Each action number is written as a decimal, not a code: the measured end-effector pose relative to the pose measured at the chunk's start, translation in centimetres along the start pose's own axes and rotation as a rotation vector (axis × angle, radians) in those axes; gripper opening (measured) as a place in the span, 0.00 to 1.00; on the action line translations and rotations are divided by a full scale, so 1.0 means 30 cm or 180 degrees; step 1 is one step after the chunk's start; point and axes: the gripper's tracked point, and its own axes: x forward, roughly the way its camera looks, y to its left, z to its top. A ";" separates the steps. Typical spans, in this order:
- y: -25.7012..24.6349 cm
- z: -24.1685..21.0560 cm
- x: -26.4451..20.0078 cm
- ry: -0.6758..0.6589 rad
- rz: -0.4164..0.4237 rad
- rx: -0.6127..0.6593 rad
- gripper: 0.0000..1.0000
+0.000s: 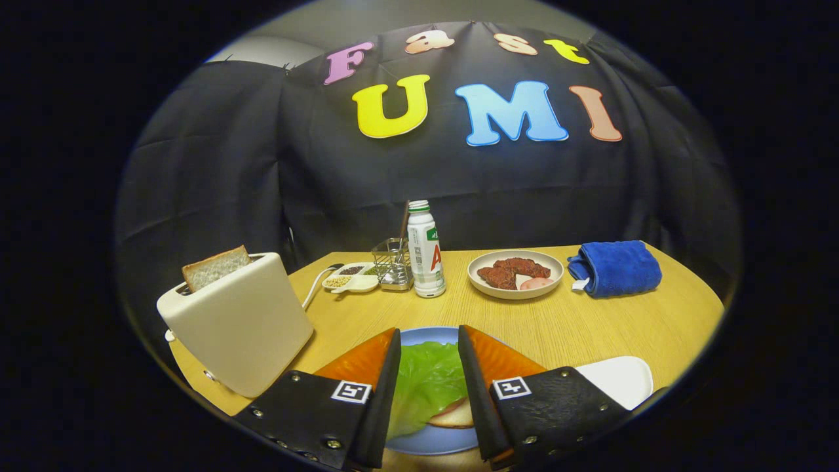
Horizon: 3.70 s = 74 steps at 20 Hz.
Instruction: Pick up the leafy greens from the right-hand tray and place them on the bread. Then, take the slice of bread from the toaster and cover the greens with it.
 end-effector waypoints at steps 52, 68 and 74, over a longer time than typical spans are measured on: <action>0.842 0.171 -0.062 -0.0522 0.1204 -0.0492 0.01; 0.430 0.295 -0.152 -0.1014 0.0463 -0.0176 0.01; 0.093 0.243 -0.160 -0.0947 -0.0245 -0.0120 0.01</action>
